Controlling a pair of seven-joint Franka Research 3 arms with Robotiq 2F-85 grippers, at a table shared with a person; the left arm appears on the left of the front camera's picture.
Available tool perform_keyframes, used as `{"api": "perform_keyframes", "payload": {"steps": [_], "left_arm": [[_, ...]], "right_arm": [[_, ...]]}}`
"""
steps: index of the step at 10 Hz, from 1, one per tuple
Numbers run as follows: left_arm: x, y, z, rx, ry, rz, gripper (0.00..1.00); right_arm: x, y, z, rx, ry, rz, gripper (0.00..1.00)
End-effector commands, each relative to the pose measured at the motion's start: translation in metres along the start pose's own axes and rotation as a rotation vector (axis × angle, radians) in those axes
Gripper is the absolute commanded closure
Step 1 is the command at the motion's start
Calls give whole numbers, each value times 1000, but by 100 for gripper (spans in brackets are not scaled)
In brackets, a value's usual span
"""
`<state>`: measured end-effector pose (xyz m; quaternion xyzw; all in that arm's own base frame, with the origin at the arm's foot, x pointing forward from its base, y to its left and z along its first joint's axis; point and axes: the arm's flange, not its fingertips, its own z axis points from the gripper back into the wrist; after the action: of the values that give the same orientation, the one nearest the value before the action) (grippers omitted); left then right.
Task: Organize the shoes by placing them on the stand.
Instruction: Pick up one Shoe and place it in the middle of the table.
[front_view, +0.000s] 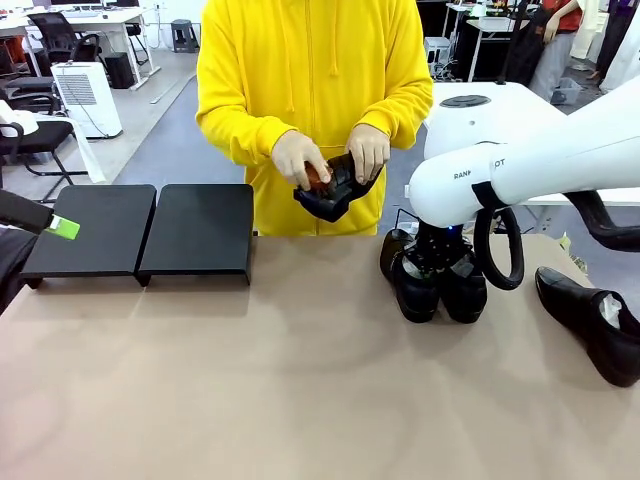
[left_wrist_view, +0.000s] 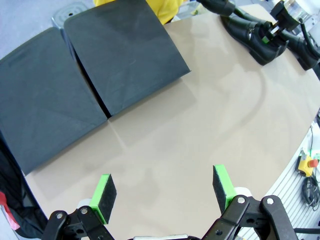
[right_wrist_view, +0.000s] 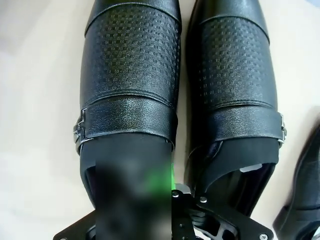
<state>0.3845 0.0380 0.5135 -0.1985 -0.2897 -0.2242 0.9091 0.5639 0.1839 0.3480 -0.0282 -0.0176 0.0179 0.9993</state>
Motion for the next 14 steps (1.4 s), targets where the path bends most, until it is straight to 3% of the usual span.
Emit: {"api": "perform_keyframes", "payload": {"steps": [1, 5, 8, 9, 12, 14], "left_arm": [[-1, 1, 1, -20, -13, -9, 0], [-1, 1, 1, -20, -13, -9, 0], [-1, 1, 1, -20, -13, -9, 0], [-1, 1, 1, -20, -13, -9, 0], [-1, 1, 1, -20, -13, -9, 0], [-1, 1, 1, -20, -13, -9, 0]], "right_arm": [[2, 8, 3, 1, -5, 5, 100], [-48, 5, 76, 123, -165, -47, 100], [-121, 1, 122, 213, -136, 0, 100], [-61, 12, 100, 132, -150, -52, 100], [-61, 12, 100, 132, -150, -52, 100], [-85, 24, 93, 138, -119, -33, 100]]}}
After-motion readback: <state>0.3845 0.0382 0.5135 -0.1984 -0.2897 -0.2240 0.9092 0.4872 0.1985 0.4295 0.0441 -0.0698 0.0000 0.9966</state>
